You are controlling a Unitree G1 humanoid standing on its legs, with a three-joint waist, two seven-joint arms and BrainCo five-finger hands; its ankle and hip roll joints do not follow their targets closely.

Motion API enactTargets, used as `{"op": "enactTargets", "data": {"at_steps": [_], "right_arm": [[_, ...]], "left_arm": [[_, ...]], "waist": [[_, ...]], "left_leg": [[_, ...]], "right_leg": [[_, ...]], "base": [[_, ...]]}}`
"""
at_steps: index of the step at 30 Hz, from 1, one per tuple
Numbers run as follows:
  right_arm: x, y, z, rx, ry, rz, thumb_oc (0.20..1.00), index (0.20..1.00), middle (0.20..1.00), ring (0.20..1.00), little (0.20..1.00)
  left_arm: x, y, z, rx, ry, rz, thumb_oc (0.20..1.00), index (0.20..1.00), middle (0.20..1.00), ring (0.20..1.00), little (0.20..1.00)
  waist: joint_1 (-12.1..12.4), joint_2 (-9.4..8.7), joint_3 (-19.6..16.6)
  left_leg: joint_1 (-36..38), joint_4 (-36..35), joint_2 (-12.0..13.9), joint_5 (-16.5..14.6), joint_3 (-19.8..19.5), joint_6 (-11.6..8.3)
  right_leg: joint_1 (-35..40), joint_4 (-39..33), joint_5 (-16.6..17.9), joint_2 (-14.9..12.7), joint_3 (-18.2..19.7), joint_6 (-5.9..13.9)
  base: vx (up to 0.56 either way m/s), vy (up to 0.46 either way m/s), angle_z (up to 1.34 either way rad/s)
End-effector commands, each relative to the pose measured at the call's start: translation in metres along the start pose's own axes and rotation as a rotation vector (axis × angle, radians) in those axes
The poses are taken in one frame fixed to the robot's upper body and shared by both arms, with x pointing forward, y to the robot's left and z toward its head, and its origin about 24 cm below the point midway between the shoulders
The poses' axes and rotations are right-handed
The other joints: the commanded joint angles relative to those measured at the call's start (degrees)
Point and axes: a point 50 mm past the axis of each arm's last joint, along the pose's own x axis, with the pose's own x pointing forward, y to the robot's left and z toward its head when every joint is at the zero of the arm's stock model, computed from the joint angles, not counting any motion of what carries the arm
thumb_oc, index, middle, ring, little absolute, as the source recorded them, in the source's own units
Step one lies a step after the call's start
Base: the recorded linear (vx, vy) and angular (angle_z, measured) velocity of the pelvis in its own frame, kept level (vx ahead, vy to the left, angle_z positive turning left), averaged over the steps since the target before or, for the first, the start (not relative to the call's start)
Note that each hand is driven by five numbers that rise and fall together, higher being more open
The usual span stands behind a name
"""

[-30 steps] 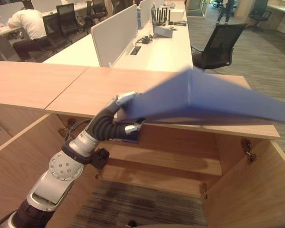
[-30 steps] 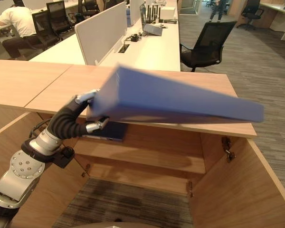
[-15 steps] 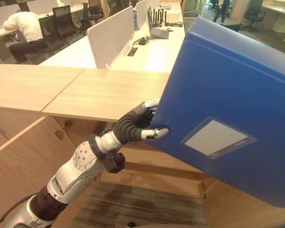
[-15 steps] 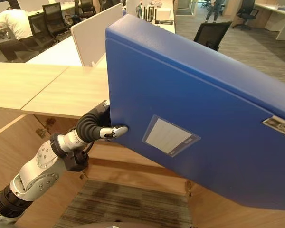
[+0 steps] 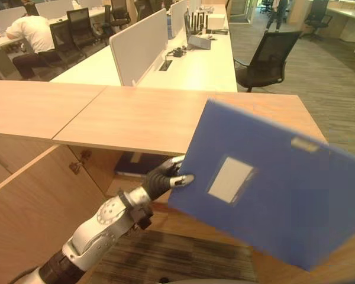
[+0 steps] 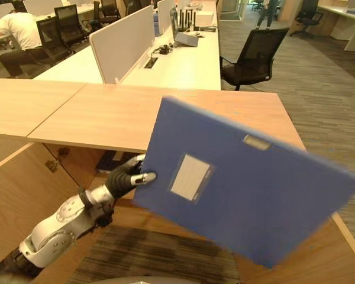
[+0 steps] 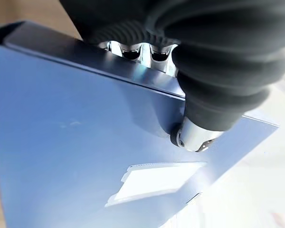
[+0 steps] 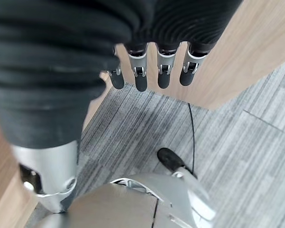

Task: Put the empty folder in the office cabinet

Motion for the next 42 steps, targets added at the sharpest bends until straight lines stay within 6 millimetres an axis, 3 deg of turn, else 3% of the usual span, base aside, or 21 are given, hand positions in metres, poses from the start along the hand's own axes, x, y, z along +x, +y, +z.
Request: {"op": "enactTargets", "data": {"at_steps": [1, 4, 5, 8, 13, 17, 19, 21, 23, 25, 28, 29, 30, 31, 34, 35, 39, 42], "right_arm": [[0.001, 0.024, 0.015, -0.009, -0.035, 0.092, 1.000, 1.000, 1.000, 1.000, 1.000], [0.001, 0.022, 0.016, 0.004, -0.045, 0.091, 1.000, 1.000, 1.000, 1.000, 1.000], [0.000, 0.007, 0.055, 0.050, -0.153, 0.053, 1.000, 1.000, 1.000, 1.000, 1.000], [-0.001, -0.007, 0.063, 0.037, -0.159, 0.013, 1.000, 1.000, 1.000, 1.000, 1.000], [-0.002, -0.013, 0.075, 0.028, -0.163, 0.002, 1.000, 1.000, 1.000, 1.000, 1.000], [-0.002, -0.013, 0.077, 0.029, -0.152, 0.005, 1.000, 1.000, 1.000, 1.000, 1.000], [-0.002, -0.015, 0.078, 0.030, -0.156, 0.002, 1.000, 1.000, 1.000, 1.000, 1.000], [-0.004, -0.020, 0.092, 0.042, -0.196, -0.018, 1.000, 1.000, 1.000, 1.000, 1.000], [-0.005, -0.022, 0.098, 0.045, -0.212, -0.029, 1.000, 1.000, 1.000, 1.000, 1.000], [-0.011, -0.028, 0.122, 0.083, -0.293, -0.062, 1.000, 1.000, 1.000, 1.000, 1.000], [-0.015, -0.030, 0.128, 0.073, -0.368, -0.069, 1.000, 1.000, 1.000, 1.000, 1.000], [-0.027, -0.040, 0.139, 0.049, -0.510, -0.110, 1.000, 1.000, 1.000, 1.000, 1.000], [-0.027, -0.040, 0.136, 0.046, -0.504, -0.109, 1.000, 1.000, 1.000, 1.000, 1.000], [-0.048, -0.053, 0.155, -0.003, -0.670, -0.168, 1.000, 1.000, 1.000, 1.000, 1.000], [-0.078, -0.067, 0.174, -0.101, -0.839, -0.262, 1.000, 1.000, 1.000, 1.000, 1.000], [-0.079, -0.068, 0.173, -0.102, -0.836, -0.265, 1.000, 1.000, 1.000, 1.000, 1.000], [-0.117, -0.063, 0.203, -0.221, -1.058, -0.283, 1.000, 1.000, 1.000, 1.000, 1.000], [-0.124, -0.058, 0.209, -0.256, -1.097, -0.273, 1.000, 1.000, 1.000, 1.000, 1.000]], "left_arm": [[-0.006, 0.012, 0.030, 0.173, -0.122, 0.064, 0.200, 0.200, 0.200, 0.200, 0.200], [-0.020, 0.022, 0.019, 0.203, -0.062, 0.147, 0.200, 0.200, 0.200, 0.200, 0.200], [-0.034, 0.036, -0.007, 0.247, 0.068, 0.246, 0.200, 0.200, 0.200, 0.200, 0.200], [-0.041, 0.042, -0.010, 0.328, 0.103, 0.288, 0.200, 0.200, 0.200, 0.200, 0.200], [-0.065, 0.051, 0.005, 0.556, 0.183, 0.318, 0.200, 0.200, 0.200, 0.200, 0.200], [-0.083, 0.069, 0.020, 0.907, 0.333, 0.364, 0.200, 0.200, 0.200, 0.200, 0.200], [-0.086, 0.072, 0.023, 0.970, 0.357, 0.372, 0.200, 0.200, 0.200, 0.200, 0.200], [-0.093, 0.078, 0.034, 1.148, 0.401, 0.398, 0.200, 0.200, 0.200, 0.200, 0.200], [-0.095, 0.080, 0.035, 1.193, 0.414, 0.411, 0.200, 0.200, 0.200, 0.200, 0.200], [-0.095, 0.080, 0.041, 1.269, 0.391, 0.428, 0.200, 0.200, 0.200, 0.200, 0.200], [-0.104, 0.078, 0.044, 1.297, 0.374, 0.483, 0.200, 0.200, 0.200, 0.200, 0.200], [-0.113, 0.077, 0.043, 1.331, 0.392, 0.517, 0.200, 0.200, 0.200, 0.200, 0.200], [-0.114, 0.076, 0.041, 1.329, 0.395, 0.517, 0.200, 0.200, 0.200, 0.200, 0.200], [-0.116, 0.078, 0.040, 1.362, 0.397, 0.537, 0.200, 0.200, 0.200, 0.200, 0.200], [-0.109, 0.077, 0.036, 1.384, 0.362, 0.549, 0.200, 0.200, 0.200, 0.200, 0.200], [-0.108, 0.076, 0.036, 1.382, 0.360, 0.548, 0.200, 0.200, 0.200, 0.200, 0.200], [-0.095, 0.067, 0.037, 1.345, 0.258, 0.551, 0.200, 0.200, 0.200, 0.200, 0.200], [-0.092, 0.064, 0.039, 1.331, 0.223, 0.554, 0.200, 0.200, 0.200, 0.200, 0.200]], "waist": [[1.1, -2.18, 1.3], [1.3, -2.24, 1.3], [2.2, -2.69, 1.2], [3.2, -2.60, 1.2], [4.7, -2.37, 1.3], [5.7, -2.26, 1.4], [5.9, -2.28, 1.3], [6.4, -2.24, 1.4], [6.5, -2.23, 1.4], [6.8, -1.93, 1.5], [6.5, -1.78, 2.0], [5.7, -1.87, 2.6], [5.6, -1.77, 2.3], [4.7, -1.88, 2.5], [3.9, -1.59, 2.6], [3.9, -1.40, 2.6], [3.7, -1.18, 3.0], [3.8, -1.15, 3.1]], "left_leg": [[3.5, 0.4, 2.3, -9.4, -1.6, -1.49], [3.4, 0.4, 2.3, -9.3, -1.6, -1.48], [3.3, 0.4, 2.4, -9.1, -1.9, -1.48], [3.0, 0.4, 2.4, -9.0, -2.4, -1.40], [2.7, 0.4, 2.3, -8.9, -2.7, -1.37], [2.6, 0.4, 2.2, -9.0, -2.9, -1.50], [2.5, 0.4, 2.2, -9.0, -2.9, -1.55], [2.4, 0.4, 2.2, -9.0, -3.0, -1.65], [2.4, 0.4, 2.2, -9.0, -3.1, -1.68], [2.4, 0.4, 2.2, -9.0, -3.1, -1.74], [2.6, 0.4, 2.2, -9.0, -2.7, -1.80], [2.8, 0.4, 2.4, -9.2, -2.3, -1.90], [2.8, 0.4, 2.4, -9.1, -2.3, -1.89], [3.0, 0.4, 2.4, -9.3, -2.1, -1.92], [3.0, 0.4, 2.4, -9.3, -2.0, -1.82], [3.1, 0.4, 2.4, -9.3, -2.1, -1.81], [3.0, 0.4, 2.5, -9.3, -1.7, -1.79], [3.1, 0.4, 2.5, -9.3, -1.7, -1.80]], "right_leg": [[-3.7, -1.5, 6.2, -3.2, -1.3, 3.51], [-3.9, -1.5, 6.2, -3.1, -1.1, 3.43], [-3.9, -1.5, 6.2, -3.1, -1.1, 3.16], [-3.9, -1.5, 6.2, -3.1, -1.4, 3.19], [-4.0, -1.5, 6.1, -3.2, -1.9, 3.24], [-3.9, -1.5, 5.9, -3.2, -2.3, 3.25], [-3.9, -1.5, 5.9, -3.2, -2.4, 3.25], [-3.8, -1.5, 5.8, -3.2, -2.7, 3.18], [-3.8, -1.5, 5.7, -3.2, -2.7, 3.16], [-3.7, -1.5, 5.7, -3.3, -2.8, 3.16], [-3.7, -1.5, 5.7, -3.2, -2.6, 3.14], [-3.7, -1.5, 5.6, -3.3, -2.4, 3.12], [-3.7, -1.5, 5.6, -3.3, -2.4, 3.12], [-3.6, -1.5, 5.5, -3.3, -2.3, 3.13], [-3.6, -1.5, 5.3, -3.5, -2.4, 3.13], [-3.6, -1.5, 5.2, -3.5, -2.4, 3.14], [-3.6, -1.5, 5.2, -3.7, -2.7, 3.08], [-3.6, -1.5, 5.2, -3.8, -2.8, 3.05]], "base": [[0.00, 0.000, 0.00], [0.00, 0.000, 0.00], [0.00, 0.000, 0.00], [0.01, -0.012, -0.01], [0.01, -0.005, 0.04], [0.01, -0.016, 0.09], [0.00, 0.000, 0.00], [0.00, 0.000, 0.00], [0.00, 0.000, 0.00], [0.00, 0.000, 0.00], [-0.01, 0.000, -0.01], [-0.01, 0.001, -0.06], [-0.01, 0.004, -0.07], [0.00, 0.008, -0.10], [0.00, 0.006, -0.03], [-0.01, 0.005, -0.06], [-0.01, 0.000, -0.04], [0.00, 0.000, 0.00]]}}
